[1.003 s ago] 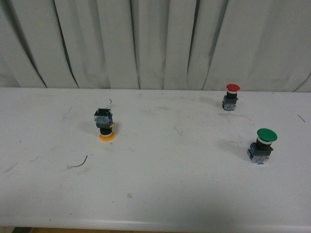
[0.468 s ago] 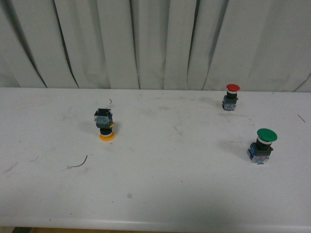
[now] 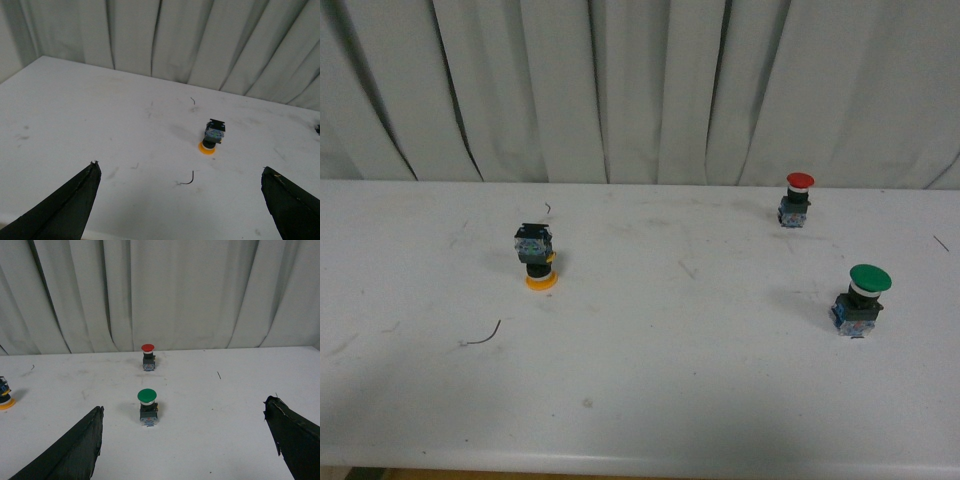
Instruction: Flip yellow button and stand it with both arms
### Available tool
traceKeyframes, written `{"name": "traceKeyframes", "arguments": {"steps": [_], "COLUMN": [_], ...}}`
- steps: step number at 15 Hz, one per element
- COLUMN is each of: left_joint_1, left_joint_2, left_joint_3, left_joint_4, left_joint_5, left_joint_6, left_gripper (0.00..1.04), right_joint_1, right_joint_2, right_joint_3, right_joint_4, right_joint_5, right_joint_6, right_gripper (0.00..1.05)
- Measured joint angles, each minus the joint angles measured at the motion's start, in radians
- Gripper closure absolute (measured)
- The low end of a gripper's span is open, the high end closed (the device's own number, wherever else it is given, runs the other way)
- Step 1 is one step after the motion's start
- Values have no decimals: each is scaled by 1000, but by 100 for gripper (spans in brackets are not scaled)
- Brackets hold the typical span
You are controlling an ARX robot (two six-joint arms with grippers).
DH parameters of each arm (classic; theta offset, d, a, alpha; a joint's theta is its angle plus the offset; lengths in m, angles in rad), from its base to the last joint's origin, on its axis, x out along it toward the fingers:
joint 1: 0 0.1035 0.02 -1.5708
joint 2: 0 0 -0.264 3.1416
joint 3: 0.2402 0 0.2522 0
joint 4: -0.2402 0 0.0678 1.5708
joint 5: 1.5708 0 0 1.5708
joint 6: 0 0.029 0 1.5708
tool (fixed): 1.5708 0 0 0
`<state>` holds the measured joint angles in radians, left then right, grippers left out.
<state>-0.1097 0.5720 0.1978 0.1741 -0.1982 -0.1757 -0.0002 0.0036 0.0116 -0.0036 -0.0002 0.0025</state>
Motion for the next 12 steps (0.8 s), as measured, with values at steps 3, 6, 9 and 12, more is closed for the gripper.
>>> {"name": "traceKeyframes", "arguments": {"steps": [3, 6, 9, 12], "left_joint_1": [16, -14, -74, -121], "left_joint_2": [499, 941, 1218, 1356], "left_joint_3": [198, 498, 764, 918], "left_joint_4": [334, 316, 204, 109], "left_joint_5": [159, 198, 203, 230], "left_joint_6": [55, 108, 145, 187], "left_gripper": [7, 7, 7, 7], "right_joint_1": [0, 0, 0, 0], "right_joint_2": [0, 0, 0, 0], "right_joint_3": [0, 0, 0, 0], "right_joint_4": [0, 0, 0, 0], "right_joint_5": [0, 0, 0, 0], "right_joint_6": [0, 0, 0, 0], "right_gripper": [6, 6, 6, 6]}}
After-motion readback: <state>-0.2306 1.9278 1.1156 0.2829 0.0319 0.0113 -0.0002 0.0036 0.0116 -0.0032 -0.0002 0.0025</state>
